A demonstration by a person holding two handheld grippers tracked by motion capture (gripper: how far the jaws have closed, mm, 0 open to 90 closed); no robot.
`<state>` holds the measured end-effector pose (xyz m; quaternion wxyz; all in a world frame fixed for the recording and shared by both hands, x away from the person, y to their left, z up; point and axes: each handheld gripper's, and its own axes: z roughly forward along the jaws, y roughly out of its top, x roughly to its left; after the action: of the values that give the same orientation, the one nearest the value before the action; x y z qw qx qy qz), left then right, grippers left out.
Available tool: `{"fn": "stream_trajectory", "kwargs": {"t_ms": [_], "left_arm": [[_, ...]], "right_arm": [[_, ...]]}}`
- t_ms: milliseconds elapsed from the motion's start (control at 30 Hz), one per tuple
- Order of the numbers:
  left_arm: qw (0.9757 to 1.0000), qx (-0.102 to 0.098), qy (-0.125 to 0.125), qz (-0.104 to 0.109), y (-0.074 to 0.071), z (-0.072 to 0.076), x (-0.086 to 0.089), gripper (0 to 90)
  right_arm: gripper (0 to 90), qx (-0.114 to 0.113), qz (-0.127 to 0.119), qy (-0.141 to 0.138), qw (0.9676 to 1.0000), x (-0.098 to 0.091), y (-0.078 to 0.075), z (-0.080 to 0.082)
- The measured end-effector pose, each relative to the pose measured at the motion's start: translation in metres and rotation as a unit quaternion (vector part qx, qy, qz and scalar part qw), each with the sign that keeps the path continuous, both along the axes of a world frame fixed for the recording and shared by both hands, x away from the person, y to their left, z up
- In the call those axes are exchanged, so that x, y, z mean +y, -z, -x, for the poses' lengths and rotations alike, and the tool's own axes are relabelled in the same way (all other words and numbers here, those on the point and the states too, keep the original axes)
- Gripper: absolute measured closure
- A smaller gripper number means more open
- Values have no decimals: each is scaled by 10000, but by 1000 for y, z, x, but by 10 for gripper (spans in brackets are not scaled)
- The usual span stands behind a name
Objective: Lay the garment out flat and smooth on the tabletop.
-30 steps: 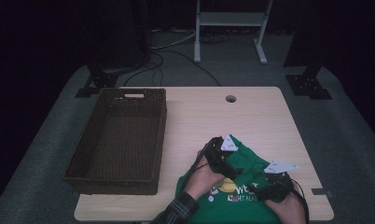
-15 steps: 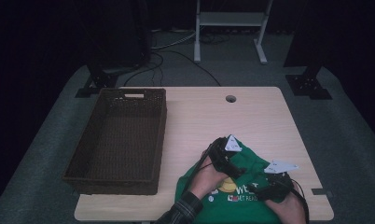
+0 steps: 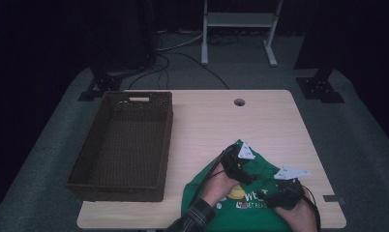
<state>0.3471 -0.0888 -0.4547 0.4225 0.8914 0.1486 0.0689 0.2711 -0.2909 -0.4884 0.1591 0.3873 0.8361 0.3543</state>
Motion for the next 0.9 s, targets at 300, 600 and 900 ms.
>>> {"fn": "stream_trajectory", "kwargs": {"t_ms": [300, 600, 900], "left_arm": [[9999, -16, 91, -102, 6, 1, -7, 330], [9995, -4, 225, -239, 11, 3, -12, 430], [9991, 34, 259, -332, 16, 4, -15, 575]], "right_arm": [[0, 3, 0, 2, 10000, 0, 0, 0], [0, -2, 0, 1, 10000, 0, 0, 0], [0, 9, -7, 7, 10000, 0, 0, 0]]}}
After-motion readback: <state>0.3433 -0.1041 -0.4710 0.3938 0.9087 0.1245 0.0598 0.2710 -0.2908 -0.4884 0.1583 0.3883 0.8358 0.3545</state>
